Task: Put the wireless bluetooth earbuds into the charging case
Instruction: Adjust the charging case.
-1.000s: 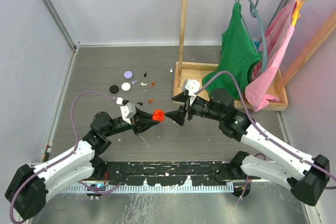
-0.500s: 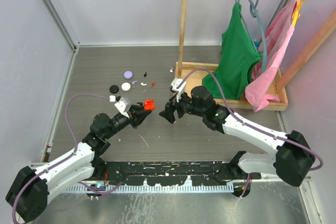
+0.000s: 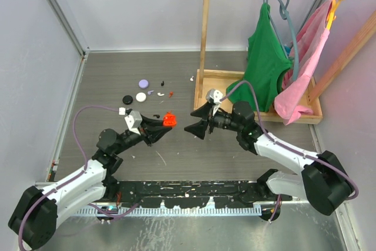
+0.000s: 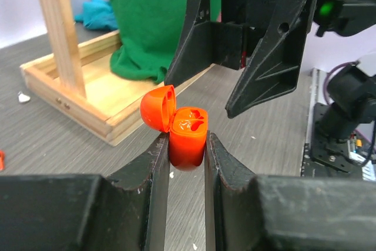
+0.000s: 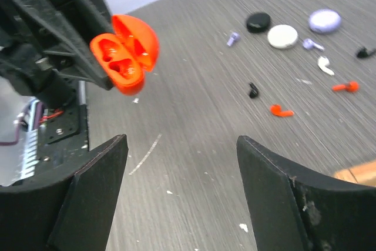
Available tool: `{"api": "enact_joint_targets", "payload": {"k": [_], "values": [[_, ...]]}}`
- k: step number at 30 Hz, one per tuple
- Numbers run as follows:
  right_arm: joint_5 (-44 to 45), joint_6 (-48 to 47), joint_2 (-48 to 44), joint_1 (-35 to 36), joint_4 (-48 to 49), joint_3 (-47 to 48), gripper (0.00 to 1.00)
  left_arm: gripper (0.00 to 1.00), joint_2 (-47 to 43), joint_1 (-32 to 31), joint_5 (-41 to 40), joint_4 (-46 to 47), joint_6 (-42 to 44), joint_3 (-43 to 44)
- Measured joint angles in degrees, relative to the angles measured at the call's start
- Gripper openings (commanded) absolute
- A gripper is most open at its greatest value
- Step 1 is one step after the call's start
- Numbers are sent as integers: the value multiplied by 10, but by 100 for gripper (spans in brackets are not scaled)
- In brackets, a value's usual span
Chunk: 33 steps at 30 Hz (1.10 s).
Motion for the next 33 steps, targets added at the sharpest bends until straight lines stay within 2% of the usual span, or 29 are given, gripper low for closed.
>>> {"api": "enact_joint_targets", "payload": {"k": [6, 16, 27, 33], "values": [[-69, 31, -28, 0, 118, -26, 78, 0, 2, 0, 59, 42, -36, 24], [-93, 106, -16, 4, 291, -44, 68, 0, 49, -18, 107, 121, -83, 68], [-111, 132, -8, 23, 335, -44, 50, 1, 81, -35, 111, 162, -101, 80], [-119, 146, 7, 27, 351, -43, 45, 1, 82, -42, 114, 168, -104, 86]]}}
